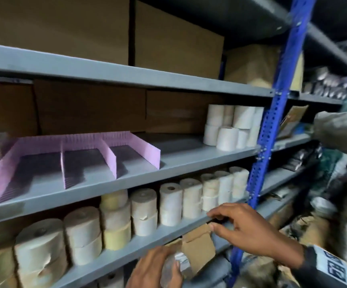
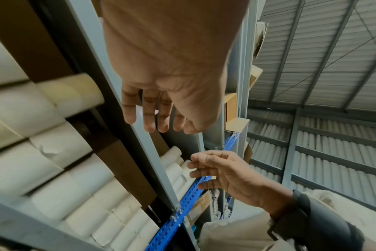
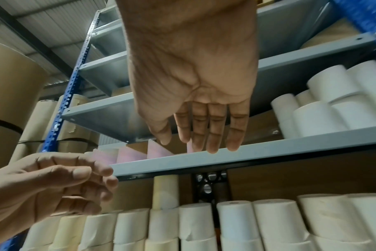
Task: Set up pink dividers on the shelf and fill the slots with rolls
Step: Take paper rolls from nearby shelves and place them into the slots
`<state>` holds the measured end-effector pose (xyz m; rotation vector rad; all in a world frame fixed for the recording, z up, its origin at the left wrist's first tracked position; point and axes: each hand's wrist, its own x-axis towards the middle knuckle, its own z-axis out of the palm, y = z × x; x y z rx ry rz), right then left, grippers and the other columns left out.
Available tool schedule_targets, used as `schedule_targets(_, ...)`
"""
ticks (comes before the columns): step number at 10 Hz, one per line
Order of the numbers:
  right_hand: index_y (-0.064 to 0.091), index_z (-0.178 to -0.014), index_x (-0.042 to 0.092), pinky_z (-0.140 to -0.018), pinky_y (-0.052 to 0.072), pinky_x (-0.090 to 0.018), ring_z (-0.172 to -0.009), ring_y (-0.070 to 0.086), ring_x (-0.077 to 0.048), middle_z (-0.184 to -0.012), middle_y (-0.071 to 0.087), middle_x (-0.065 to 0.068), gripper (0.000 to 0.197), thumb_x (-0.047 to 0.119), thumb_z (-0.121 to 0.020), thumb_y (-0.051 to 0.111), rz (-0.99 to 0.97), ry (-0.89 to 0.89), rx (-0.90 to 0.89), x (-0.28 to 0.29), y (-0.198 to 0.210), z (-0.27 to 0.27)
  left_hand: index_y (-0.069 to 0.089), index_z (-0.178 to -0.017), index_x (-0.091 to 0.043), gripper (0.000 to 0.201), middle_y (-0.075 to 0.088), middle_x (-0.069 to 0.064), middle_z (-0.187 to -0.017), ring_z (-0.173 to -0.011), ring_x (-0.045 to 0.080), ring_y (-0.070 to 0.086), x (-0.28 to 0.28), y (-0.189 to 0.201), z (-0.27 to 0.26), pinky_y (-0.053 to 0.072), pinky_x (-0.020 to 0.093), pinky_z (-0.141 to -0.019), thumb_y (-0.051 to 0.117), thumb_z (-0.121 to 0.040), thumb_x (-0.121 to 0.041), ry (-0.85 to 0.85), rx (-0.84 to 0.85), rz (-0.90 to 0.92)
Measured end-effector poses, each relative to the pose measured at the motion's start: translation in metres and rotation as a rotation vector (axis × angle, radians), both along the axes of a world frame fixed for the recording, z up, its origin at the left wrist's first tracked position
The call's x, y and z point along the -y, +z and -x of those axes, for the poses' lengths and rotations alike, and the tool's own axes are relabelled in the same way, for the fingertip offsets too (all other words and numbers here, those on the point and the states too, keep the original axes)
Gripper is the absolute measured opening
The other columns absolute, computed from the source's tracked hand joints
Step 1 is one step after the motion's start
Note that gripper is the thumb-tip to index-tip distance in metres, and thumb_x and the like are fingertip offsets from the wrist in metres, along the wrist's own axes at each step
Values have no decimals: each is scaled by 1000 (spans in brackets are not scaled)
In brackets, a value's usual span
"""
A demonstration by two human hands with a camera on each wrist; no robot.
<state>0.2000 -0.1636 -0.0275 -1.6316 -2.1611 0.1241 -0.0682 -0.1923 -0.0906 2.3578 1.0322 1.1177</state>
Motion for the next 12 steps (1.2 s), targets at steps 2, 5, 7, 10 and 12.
schedule_targets(2, 70, -112, 36, -78, 49, -16, -98, 60, 9, -102, 68, 26, 49, 69, -80, 52, -88, -45, -55, -37, 22, -97, 48, -150, -16, 64, 32, -14, -150, -137, 14, 44, -39, -6, -101, 32, 18, -110, 48, -98, -55, -75, 76, 104)
schedule_targets(5, 72, -111, 35, -77, 48, -15, -97, 61, 11, -102, 68, 28, 57, 71, -71, 52, -208, -81, -277, -117, 44, -187, 76, -88, -38, 23, 70, -26, -88, -86, -2, 60, -117, 18, -239, 48, 16, -63, 76, -65, -34, 290, 215, -68)
schedule_targets(7, 69, -117, 34, -85, 49, -20, -100, 60, 7, -110, 67, 23, 53, 66, -75, 60, -226, -127, -320, -185, 52, -206, 75, -106, -35, 31, 70, -24, -103, -100, -2, 57, -179, 35, -273, 42, 11, -76, 63, -78, -45, 339, 210, -118)
schedule_targets(10, 60, -132, 24, -102, 34, -26, -131, 45, -15, -138, 56, 6, 50, 51, -90, 61, -295, -193, -10, -294, 97, -227, 52, -141, -33, 48, 53, -22, -131, -124, 2, 49, -304, 51, -305, 36, 16, -99, 59, -96, -48, 354, 206, -39)
schedule_targets(12, 56, -136, 20, -104, 41, -37, -127, 44, -19, -134, 56, 1, 56, 54, -91, 55, -271, -184, 172, -345, 118, -228, 35, -153, -29, 62, 46, -9, -149, -136, 11, 45, -362, 70, -324, 40, 27, -109, 48, -99, -56, 362, 92, -19)
